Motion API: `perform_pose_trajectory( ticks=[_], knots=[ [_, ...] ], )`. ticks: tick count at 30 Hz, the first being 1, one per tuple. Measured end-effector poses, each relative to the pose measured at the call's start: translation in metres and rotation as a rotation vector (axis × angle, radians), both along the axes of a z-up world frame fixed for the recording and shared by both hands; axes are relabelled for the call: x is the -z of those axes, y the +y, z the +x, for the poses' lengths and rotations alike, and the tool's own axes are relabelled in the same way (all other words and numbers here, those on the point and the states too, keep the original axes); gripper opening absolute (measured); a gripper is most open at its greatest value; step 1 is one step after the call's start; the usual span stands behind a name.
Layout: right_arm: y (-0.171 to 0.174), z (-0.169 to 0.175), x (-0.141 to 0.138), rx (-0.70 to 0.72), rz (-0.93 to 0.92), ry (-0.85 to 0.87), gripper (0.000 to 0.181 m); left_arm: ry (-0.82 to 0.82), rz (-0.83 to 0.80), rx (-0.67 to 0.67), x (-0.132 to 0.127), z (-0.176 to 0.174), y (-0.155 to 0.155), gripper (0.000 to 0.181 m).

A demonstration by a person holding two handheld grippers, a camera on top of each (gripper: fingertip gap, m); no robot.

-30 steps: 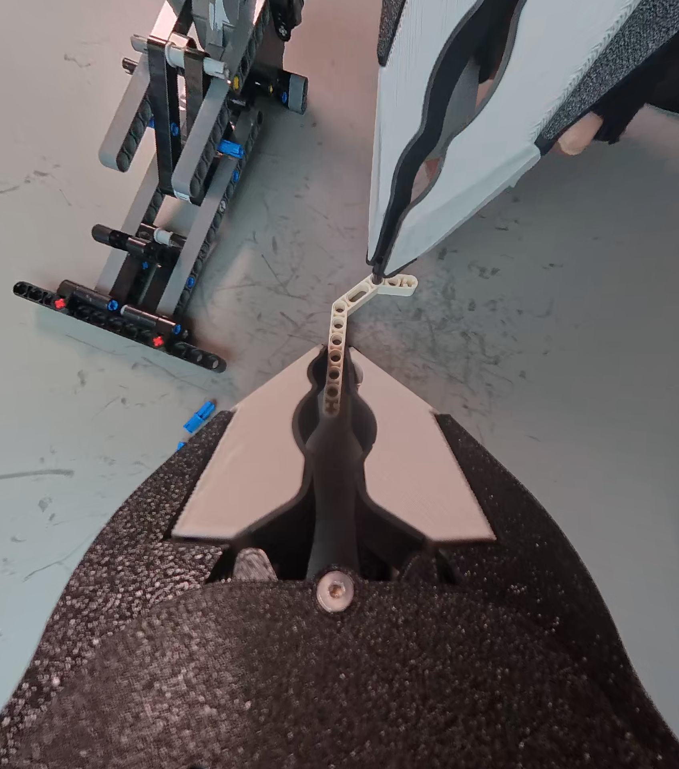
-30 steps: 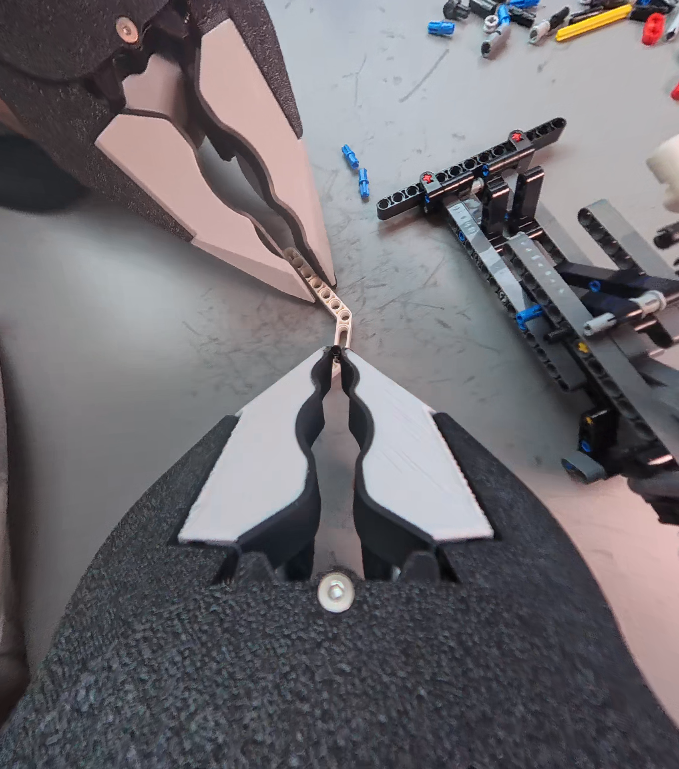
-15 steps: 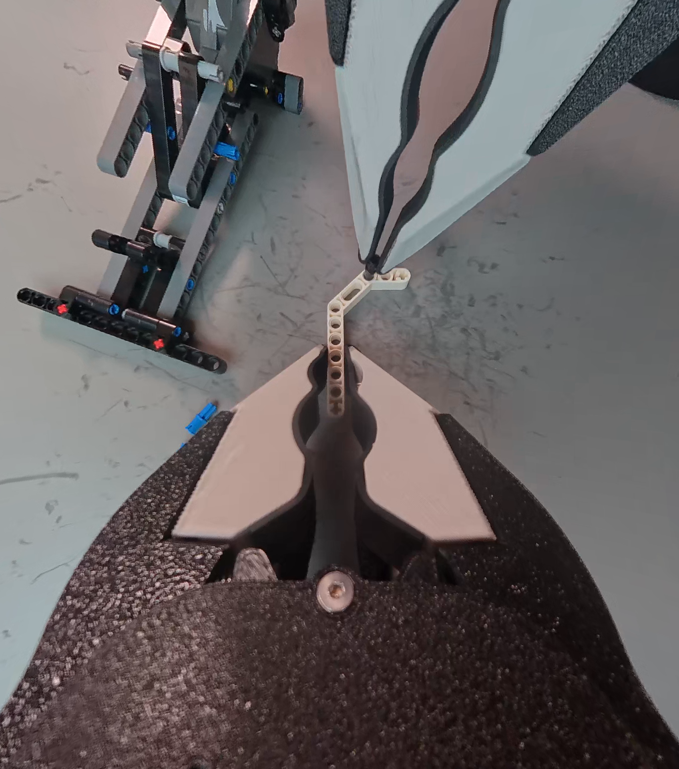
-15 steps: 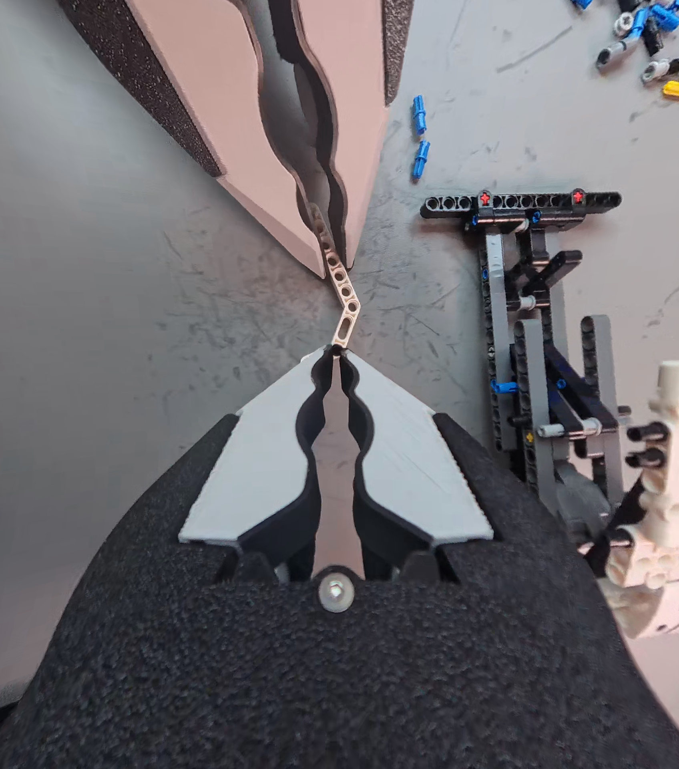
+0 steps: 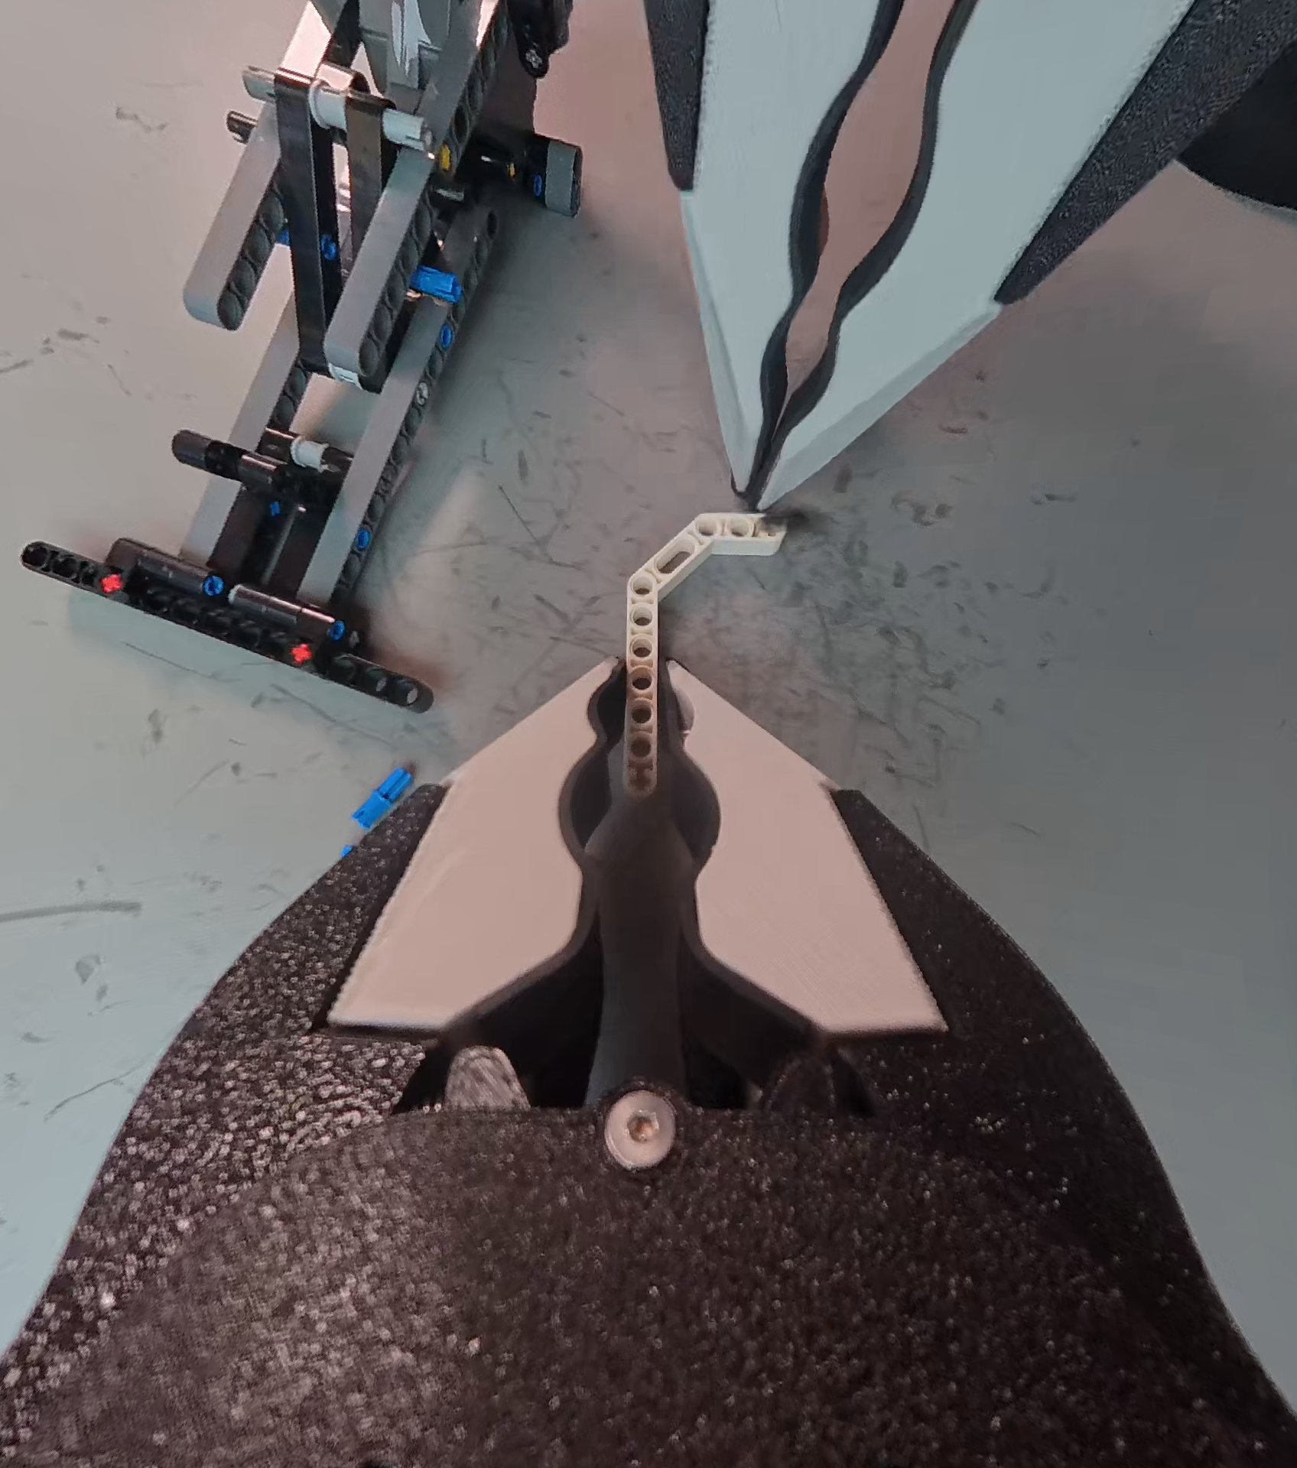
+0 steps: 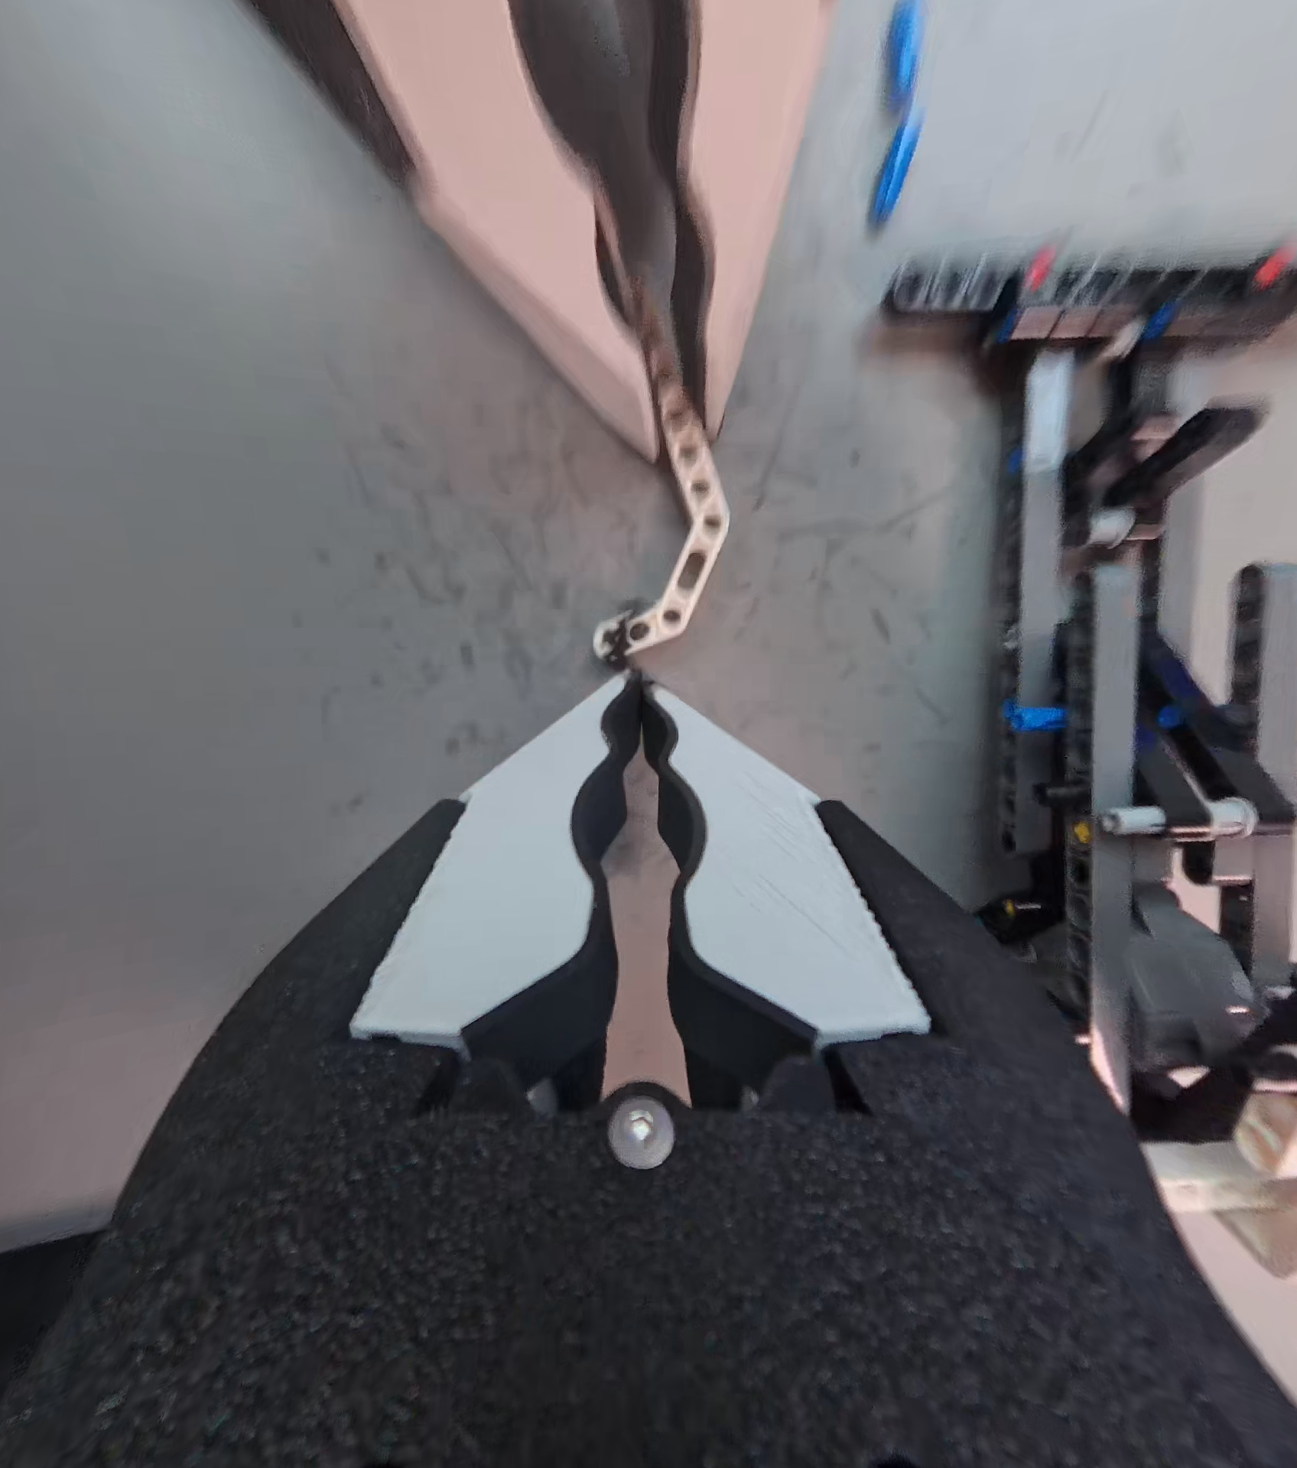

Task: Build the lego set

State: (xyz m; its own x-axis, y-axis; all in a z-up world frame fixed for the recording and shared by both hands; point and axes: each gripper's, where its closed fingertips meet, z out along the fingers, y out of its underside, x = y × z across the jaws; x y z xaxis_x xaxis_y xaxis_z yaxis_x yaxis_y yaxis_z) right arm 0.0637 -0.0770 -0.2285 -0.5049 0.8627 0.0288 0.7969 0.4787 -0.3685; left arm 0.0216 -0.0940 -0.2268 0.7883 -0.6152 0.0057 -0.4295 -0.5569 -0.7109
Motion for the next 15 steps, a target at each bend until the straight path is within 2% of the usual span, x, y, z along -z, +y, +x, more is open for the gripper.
perform_pose_trajectory(
  ticks=[2,6,9,15],
  knots=[
    [0.002,-0.008,-0.005,0.077,-0.020,0.078,0.000,0.007,0.002,0.003,0.000,-0.001,0.000,0.007],
    [0.002,-0.003,-0.007,0.054,0.004,0.057,0.000,-0.004,0.000,0.001,0.000,-0.001,0.000,0.007],
    [0.004,-0.007,-0.014,0.091,-0.025,0.097,0.000,-0.010,0.000,0.001,0.000,-0.001,0.000,0.007],
    [-0.019,-0.012,-0.030,0.102,-0.102,0.192,0.000,-0.010,0.003,0.002,0.000,-0.001,0.000,0.007]
  ],
)
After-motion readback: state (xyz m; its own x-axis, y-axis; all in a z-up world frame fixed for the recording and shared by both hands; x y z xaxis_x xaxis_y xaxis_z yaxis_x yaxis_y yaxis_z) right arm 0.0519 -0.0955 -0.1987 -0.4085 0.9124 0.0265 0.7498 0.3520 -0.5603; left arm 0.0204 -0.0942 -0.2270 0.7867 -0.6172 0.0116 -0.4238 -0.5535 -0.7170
